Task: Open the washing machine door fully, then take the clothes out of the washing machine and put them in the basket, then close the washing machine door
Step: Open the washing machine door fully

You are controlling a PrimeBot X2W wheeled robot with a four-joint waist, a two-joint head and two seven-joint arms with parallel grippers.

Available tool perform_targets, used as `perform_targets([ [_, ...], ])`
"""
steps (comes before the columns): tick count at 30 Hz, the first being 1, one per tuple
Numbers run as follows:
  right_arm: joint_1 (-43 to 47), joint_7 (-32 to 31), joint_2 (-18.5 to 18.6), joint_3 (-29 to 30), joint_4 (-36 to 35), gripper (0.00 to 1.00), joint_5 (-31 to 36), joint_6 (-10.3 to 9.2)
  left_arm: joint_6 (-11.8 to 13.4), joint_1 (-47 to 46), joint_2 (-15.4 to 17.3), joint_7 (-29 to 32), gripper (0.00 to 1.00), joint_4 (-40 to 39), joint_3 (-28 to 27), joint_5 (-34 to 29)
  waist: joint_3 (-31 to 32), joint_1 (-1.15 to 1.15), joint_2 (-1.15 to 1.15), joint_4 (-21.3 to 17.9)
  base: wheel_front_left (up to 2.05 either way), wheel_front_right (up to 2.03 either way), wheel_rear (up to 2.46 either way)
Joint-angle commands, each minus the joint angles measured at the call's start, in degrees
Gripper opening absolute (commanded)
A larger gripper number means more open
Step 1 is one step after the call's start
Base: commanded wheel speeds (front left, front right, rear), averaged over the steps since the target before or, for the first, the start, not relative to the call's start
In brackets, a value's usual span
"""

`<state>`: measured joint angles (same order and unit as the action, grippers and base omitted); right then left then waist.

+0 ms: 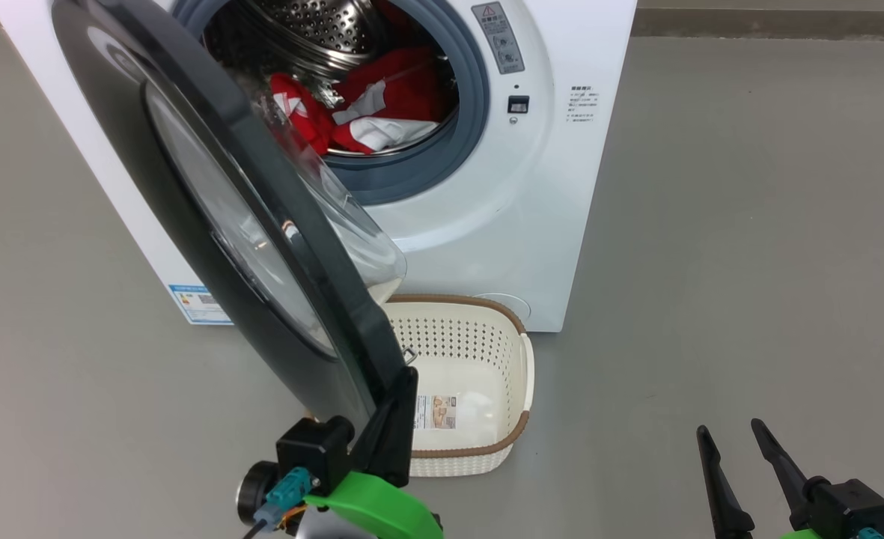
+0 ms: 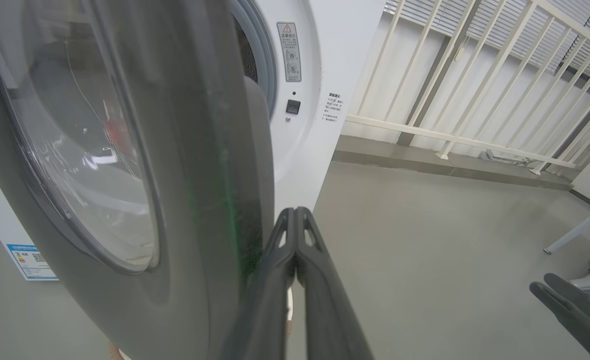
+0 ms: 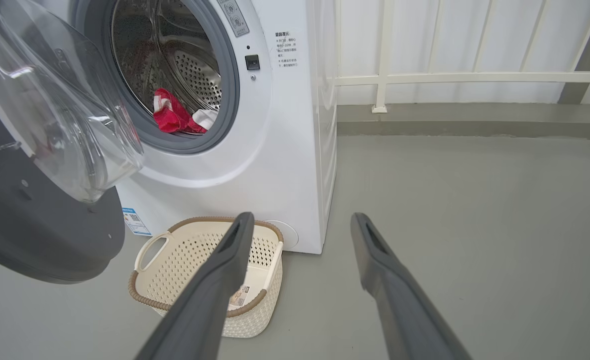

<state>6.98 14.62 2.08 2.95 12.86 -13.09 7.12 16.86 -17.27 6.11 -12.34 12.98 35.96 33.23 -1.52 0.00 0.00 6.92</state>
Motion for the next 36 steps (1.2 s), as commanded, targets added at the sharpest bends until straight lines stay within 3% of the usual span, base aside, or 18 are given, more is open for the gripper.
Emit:
perform_targets([
  [1, -2.2, 0.4, 0.8, -1.2, -1.1, 1.0, 0.4, 0.36, 1.7, -0.5, 2.2, -0.2, 0.0, -1.1, -2.9, -0.4, 0.1, 0.0, 0.0, 0.1, 0.0, 0.0, 0.0],
  [8, -2.1, 0.4, 0.8, -1.1, -1.0, 1.0, 0.1, 0.36, 1.9, -0.5, 2.5, -0.4, 0.0, -2.1, -2.7, -0.6, 0.2, 0.0, 0.0, 0.4, 0.0, 0.0, 0.0],
  [20, -2.5, 0.4, 0.8, -1.1, -0.7, 1.0, -0.3, 0.36, -0.1, -2.9, 2.6, -0.9, 0.0, 1.0, -2.3, -0.6, 0.2, 0.0, 0.0, -0.8, 0.0, 0.0, 0.0],
  [36, -2.8, 0.4, 0.8, -0.5, -1.0, 1.0, -0.3, 0.36, 4.8, 0.9, 4.3, -1.8, 0.0, -3.6, -3.5, -2.4, -1.1, 0.0, 0.0, 2.5, 0.0, 0.0, 0.0],
])
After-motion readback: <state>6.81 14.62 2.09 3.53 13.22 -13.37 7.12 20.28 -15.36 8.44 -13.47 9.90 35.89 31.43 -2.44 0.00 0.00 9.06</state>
